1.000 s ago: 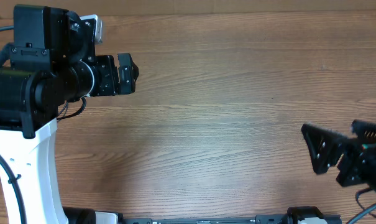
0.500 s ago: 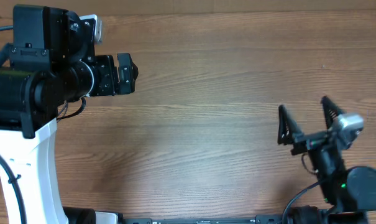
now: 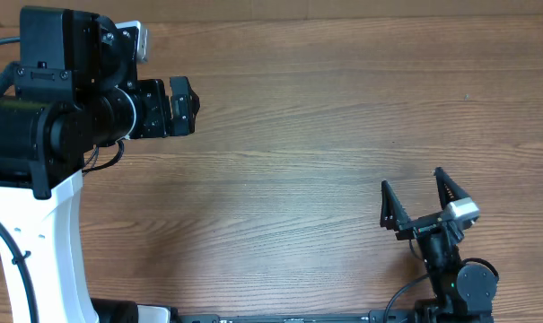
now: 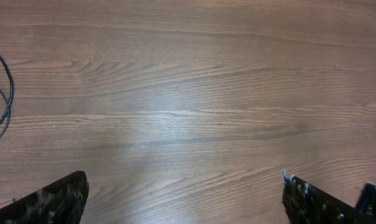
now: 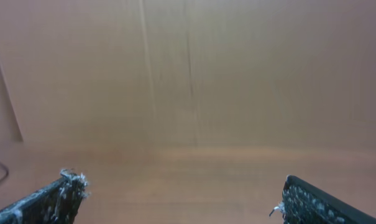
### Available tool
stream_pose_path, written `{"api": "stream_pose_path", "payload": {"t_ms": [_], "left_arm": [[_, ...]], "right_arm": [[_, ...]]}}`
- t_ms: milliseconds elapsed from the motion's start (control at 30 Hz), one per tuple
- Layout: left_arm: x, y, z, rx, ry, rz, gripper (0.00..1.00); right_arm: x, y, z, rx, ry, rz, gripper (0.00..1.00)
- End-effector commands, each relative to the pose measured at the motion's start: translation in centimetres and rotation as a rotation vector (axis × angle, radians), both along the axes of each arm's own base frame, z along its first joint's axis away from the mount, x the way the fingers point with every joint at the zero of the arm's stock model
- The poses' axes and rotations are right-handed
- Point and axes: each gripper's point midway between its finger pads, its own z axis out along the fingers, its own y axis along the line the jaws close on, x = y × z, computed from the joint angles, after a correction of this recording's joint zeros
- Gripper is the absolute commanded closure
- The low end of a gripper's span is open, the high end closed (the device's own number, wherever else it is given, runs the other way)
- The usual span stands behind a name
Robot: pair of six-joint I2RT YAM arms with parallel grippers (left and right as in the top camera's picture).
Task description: Untangle cables
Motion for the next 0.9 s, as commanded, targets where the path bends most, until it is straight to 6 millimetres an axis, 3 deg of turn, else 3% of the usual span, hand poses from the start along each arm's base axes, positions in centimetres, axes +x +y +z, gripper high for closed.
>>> {"api": "stream_pose_path", "payload": {"t_ms": [0, 33, 100, 667, 867], "left_arm": [[-0.1, -0.1, 0.4, 0.010, -0.019, -0.020, 0.00], [-0.1, -0.1, 0.4, 0.010, -0.019, -0.020, 0.00], [-0.1, -0.1, 0.4, 0.010, -0.019, -0.020, 0.00], [-0.1, -0.1, 0.4, 0.010, -0.018, -0.020, 0.00], [0.2, 0.4, 1.9, 0.001, -0.253, -0.012, 0.01]], "right_arm": [[0.1, 0.6, -2.9, -0.005, 0.109, 0.026, 0.00], [0.0, 1.0, -3.9, 0.025, 0.161, 0.048, 0.00], [-0.1, 1.4, -3.8, 0.090, 0.176, 0.072, 0.00], [-0.1, 1.4, -3.8, 0.090, 0.176, 0.072, 0.00], [-0.1, 1.4, -3.8, 0.090, 0.176, 0.072, 0.00]]}}
